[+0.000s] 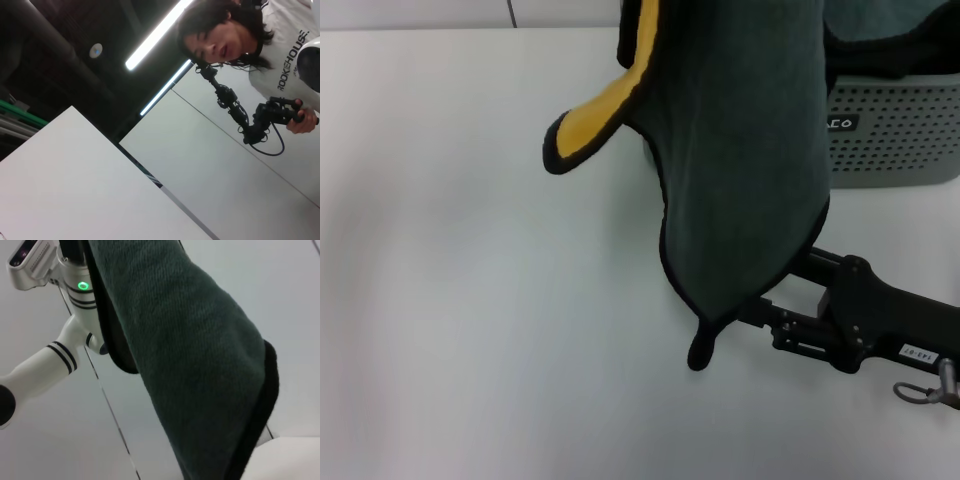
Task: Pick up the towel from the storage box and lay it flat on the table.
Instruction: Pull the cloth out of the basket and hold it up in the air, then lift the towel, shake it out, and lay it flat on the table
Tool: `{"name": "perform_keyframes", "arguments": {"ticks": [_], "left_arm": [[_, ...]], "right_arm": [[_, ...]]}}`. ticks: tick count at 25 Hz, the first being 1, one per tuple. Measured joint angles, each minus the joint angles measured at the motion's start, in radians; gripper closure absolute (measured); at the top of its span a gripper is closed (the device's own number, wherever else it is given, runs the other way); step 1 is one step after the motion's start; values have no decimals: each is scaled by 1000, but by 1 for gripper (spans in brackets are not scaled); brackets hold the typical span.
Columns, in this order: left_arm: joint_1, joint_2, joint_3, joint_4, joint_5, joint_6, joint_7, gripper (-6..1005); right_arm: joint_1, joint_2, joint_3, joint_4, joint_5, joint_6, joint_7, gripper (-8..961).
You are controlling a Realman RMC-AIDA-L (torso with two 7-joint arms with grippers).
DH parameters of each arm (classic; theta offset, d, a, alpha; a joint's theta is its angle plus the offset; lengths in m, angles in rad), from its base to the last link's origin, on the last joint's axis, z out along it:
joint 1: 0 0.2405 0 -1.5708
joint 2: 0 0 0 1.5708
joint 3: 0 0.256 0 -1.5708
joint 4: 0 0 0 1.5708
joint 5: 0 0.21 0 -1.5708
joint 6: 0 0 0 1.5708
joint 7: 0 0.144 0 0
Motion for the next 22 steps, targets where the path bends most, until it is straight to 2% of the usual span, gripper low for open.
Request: {"name": "perform_keyframes", "arguments": {"ticks": [4, 12, 22], "left_arm": [[1, 0, -3, 0, -2, 0, 3, 965], [1, 0, 0, 0, -1, -1, 12, 964], [8, 0, -4, -6, -3, -2, 12, 962]], "right_arm": [[12, 1, -9, -3, 0, 6, 0, 231], [55, 1, -87, -6, -2, 23, 23, 441], [42, 0, -88, -13, 10, 12, 6, 821]]}}
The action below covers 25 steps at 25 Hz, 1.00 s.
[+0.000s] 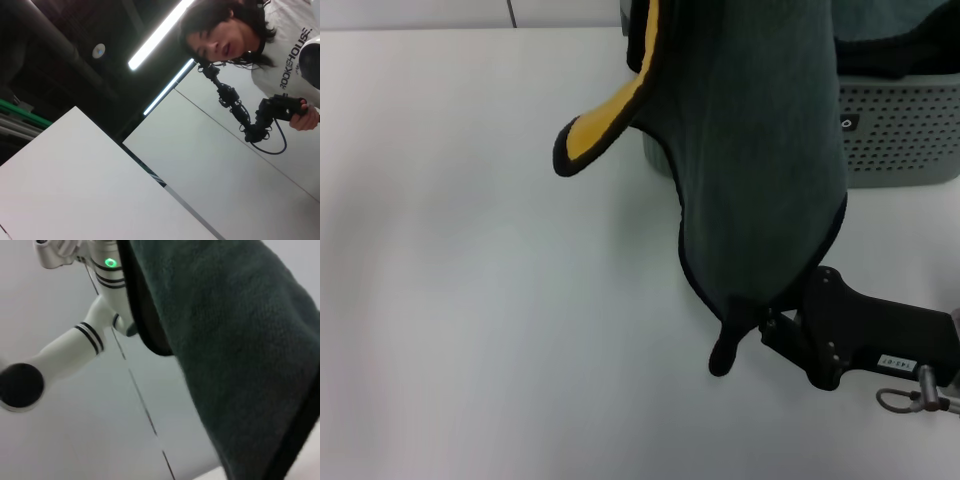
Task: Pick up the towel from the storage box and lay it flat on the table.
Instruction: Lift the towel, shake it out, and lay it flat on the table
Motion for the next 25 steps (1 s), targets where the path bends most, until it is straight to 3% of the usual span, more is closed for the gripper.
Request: {"name": "perform_keyframes", "arguments": {"ticks": [5, 6, 7, 10, 14, 19, 25], "left_arm": [[51, -13, -7, -13, -2, -50, 9, 961], [51, -13, -7, -13, -2, -50, 9, 961], [103, -32, -14, -25, -7, -89, 28, 961], [159, -36, -19, -34, -8, -102, 25, 961], [245, -32, -21, -70, -9, -111, -25, 960], [297, -24, -77, -133, 53, -116, -184, 946], [312, 13, -104, -209, 295, -101, -323, 764]], "right_arm": [[-13, -16, 18, -1, 6, -144, -41, 932], [-19, -26, 42, -1, 9, -203, -42, 951], [-24, -37, 72, -1, 10, -260, -40, 951], [-31, -67, 169, -1, 13, -396, -7, 951], [-51, -109, 281, -73, 12, -452, 88, 951], [-59, -117, 355, -199, 6, -446, 180, 951], [-27, -101, 488, -403, 12, -450, 340, 951]]}}
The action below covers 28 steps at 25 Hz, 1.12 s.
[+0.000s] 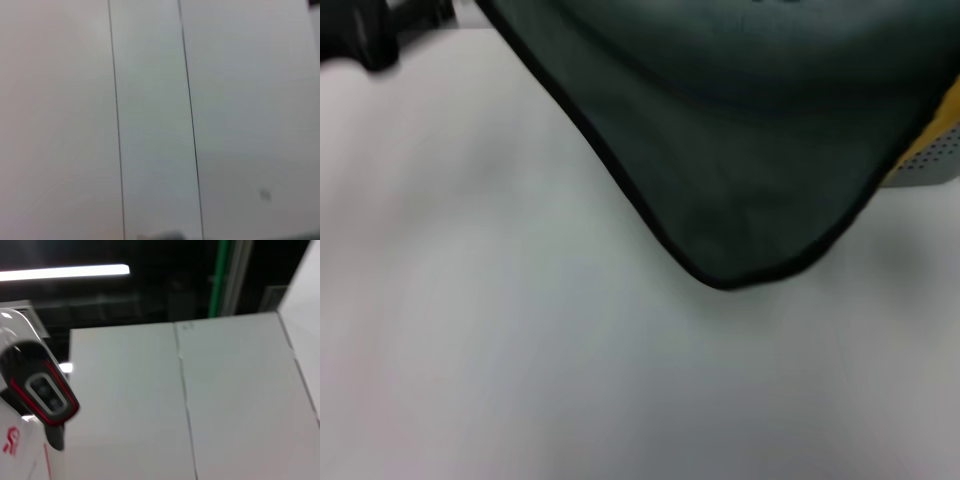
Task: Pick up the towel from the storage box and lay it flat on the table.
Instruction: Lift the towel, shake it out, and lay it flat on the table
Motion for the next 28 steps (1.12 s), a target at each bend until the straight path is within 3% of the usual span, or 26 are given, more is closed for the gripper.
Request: {"name": "perform_keyframes", "arguments": {"ticks": [2, 7, 11, 13, 15, 19, 21, 23, 28], "left_arm": [[9, 2, -9, -26, 74, 11, -6, 524], [35, 14, -17, -91, 119, 35, 10, 506], [21, 61, -15, -153, 176, 140, 0, 497], [15, 74, -24, -178, 188, 186, 2, 494], [22, 65, -50, -184, 178, 198, 23, 491], [51, -28, -158, -188, 150, 198, 196, 484], [53, -54, -189, -226, 130, 197, 285, 482], [38, -52, -194, -299, 107, 196, 328, 480], [-11, -43, -226, -443, 69, 192, 429, 479]], "right_arm": [[20, 6, 60, -65, 1, 5, 65, 951], [111, 9, 221, -132, 3, 42, 207, 951], [174, -1, 284, -165, 9, 85, 249, 951], [186, -1, 285, -182, 13, 109, 256, 951], [190, 9, 287, -209, 22, 144, 265, 951], [170, 52, 285, -283, 26, 203, 274, 951], [152, 79, 279, -326, 17, 243, 256, 951], [143, 89, 262, -349, 7, 281, 224, 951], [178, 86, 236, -335, -22, 327, 178, 951]]}}
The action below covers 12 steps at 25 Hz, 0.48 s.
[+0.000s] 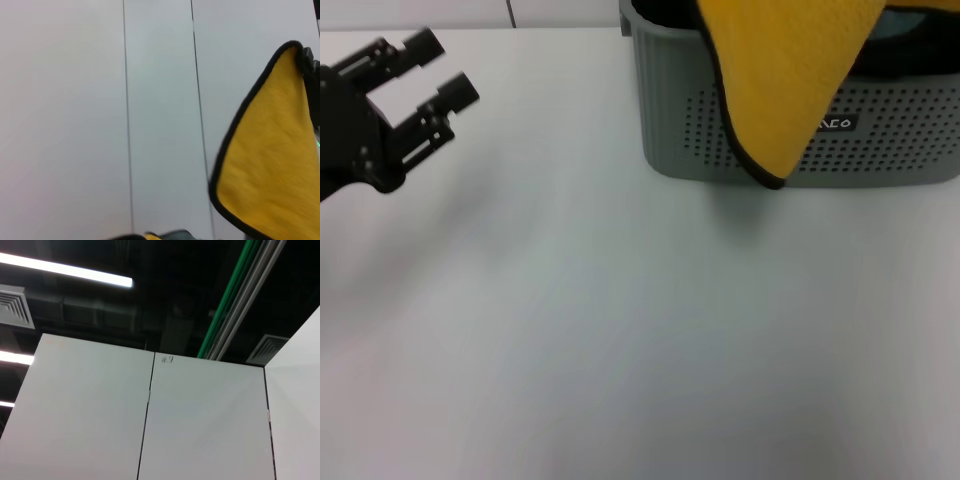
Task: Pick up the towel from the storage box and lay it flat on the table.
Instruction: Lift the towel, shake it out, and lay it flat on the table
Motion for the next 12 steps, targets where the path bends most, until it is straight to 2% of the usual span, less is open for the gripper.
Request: {"name": "perform_keyframes", "arguments": {"ticks": [3, 6, 7, 8, 9, 12], "left_arm": [[-11, -4, -20, -23, -13, 0, 44, 479], [-24, 5, -19, -47, -20, 10, 49, 478], [-32, 11, -17, -55, -20, 19, 39, 478], [-50, 30, -14, -83, -17, 58, -1, 478], [-50, 30, -14, -83, -17, 58, -1, 478], [-79, 56, -6, -130, -4, 138, -54, 476]], "right_arm": [[30, -5, 1, 14, -19, 4, -8, 951], [51, -12, 0, 17, -29, 0, -8, 951], [55, -15, 0, 17, -31, -3, -7, 951], [61, -21, -1, 18, -31, -17, 4, 951], [61, -21, -1, 18, -31, -17, 4, 951], [72, -28, -1, 25, -29, -49, 31, 951]]}}
